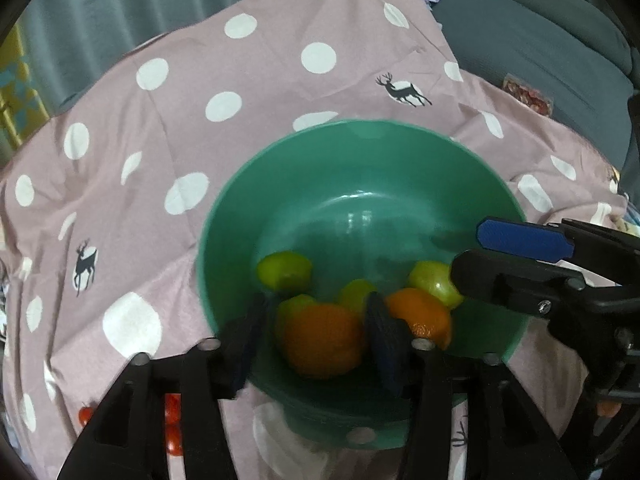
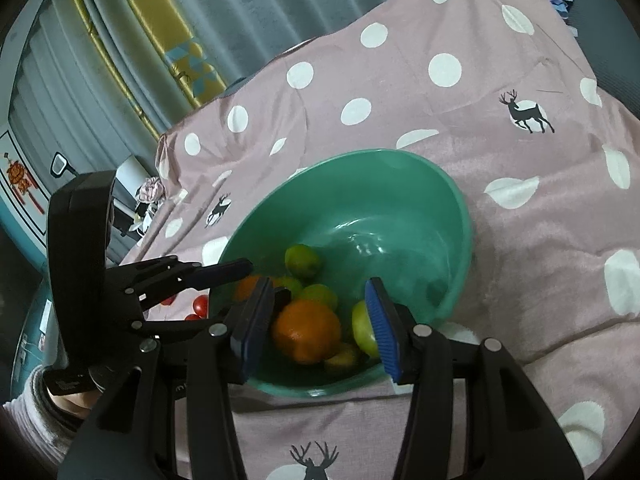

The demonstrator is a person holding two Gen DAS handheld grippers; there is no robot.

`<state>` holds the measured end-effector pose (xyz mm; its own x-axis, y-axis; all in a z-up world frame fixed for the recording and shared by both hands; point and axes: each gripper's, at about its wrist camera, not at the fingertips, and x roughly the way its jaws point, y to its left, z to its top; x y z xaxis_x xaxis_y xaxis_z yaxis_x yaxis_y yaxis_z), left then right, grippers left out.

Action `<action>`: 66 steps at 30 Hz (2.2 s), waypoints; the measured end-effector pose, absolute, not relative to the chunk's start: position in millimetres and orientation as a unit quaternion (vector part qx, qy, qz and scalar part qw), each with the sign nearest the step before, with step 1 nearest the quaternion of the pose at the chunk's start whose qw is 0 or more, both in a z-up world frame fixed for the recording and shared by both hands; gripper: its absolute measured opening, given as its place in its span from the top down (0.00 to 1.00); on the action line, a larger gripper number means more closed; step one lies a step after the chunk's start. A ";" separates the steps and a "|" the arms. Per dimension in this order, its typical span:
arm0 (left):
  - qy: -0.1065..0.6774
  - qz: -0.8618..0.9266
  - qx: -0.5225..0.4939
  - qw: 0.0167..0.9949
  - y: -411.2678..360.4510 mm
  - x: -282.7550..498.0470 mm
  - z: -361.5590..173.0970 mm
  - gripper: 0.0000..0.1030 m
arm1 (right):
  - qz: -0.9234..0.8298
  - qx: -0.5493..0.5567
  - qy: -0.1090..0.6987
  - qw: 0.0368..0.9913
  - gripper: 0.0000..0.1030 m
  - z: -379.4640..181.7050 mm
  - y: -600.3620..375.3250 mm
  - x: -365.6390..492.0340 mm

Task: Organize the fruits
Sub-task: 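Open both tools to drop the oranges into the green bowl, then move both open tools back toward the cherry tomatoes, then grasp a cherry tomato with the left tool while the right tool grasps another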

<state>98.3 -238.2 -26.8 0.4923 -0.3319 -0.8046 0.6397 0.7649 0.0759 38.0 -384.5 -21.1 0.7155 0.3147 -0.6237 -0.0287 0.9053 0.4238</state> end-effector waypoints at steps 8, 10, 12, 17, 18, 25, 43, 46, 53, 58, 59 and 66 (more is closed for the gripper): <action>0.397 -0.264 0.145 0.867 -189.8 92.9 0.1 0.30 | 0.110 0.205 0.341 0.911 0.46 -6.9 -384.5 18.5; 0.395 -0.244 0.134 0.876 -166.2 90.9 4.6 0.22 | 0.115 0.204 0.342 0.910 0.45 -5.1 -381.9 13.3; 0.396 -0.215 0.124 0.884 -137.7 90.3 6.4 0.22 | 0.120 0.199 0.343 0.910 0.42 -3.6 -377.9 8.8; 0.414 -0.125 0.082 0.898 -59.8 86.0 0.1 0.22 | 0.142 0.184 0.352 0.907 0.38 -1.8 -362.4 0.5; 0.418 -0.113 0.072 0.899 -47.9 84.4 -1.2 0.22 | 0.149 0.180 0.353 0.906 0.38 -1.2 -357.5 -1.3; 0.440 -0.066 0.021 0.895 17.2 59.0 -18.7 0.21 | 0.215 0.133 0.367 0.895 0.37 3.0 -310.0 -9.9; 0.445 -0.123 -0.027 0.887 39.8 49.0 -42.1 0.21 | 0.255 0.091 0.466 0.842 0.37 -42.1 -204.5 23.9; 0.442 -0.129 -0.019 0.888 39.3 57.6 -40.3 0.21 | 0.250 0.089 0.471 0.841 0.37 -45.0 -194.8 37.4; 0.451 -0.142 0.014 0.881 31.9 91.0 -44.8 0.21 | 0.221 0.067 0.490 0.841 0.37 -63.6 -178.4 78.2; 0.456 -0.157 0.041 0.875 19.3 115.0 -49.7 0.21 | 0.219 0.050 0.503 0.834 0.40 -75.5 -169.5 98.4; 0.457 -0.163 0.045 0.873 16.3 119.7 -50.8 0.21 | 0.222 0.048 0.505 0.833 0.42 -76.9 -168.3 101.7; 0.473 -0.176 0.066 0.861 4.6 148.0 -63.9 0.27 | 0.228 0.035 0.514 0.826 0.52 -82.1 -162.7 116.0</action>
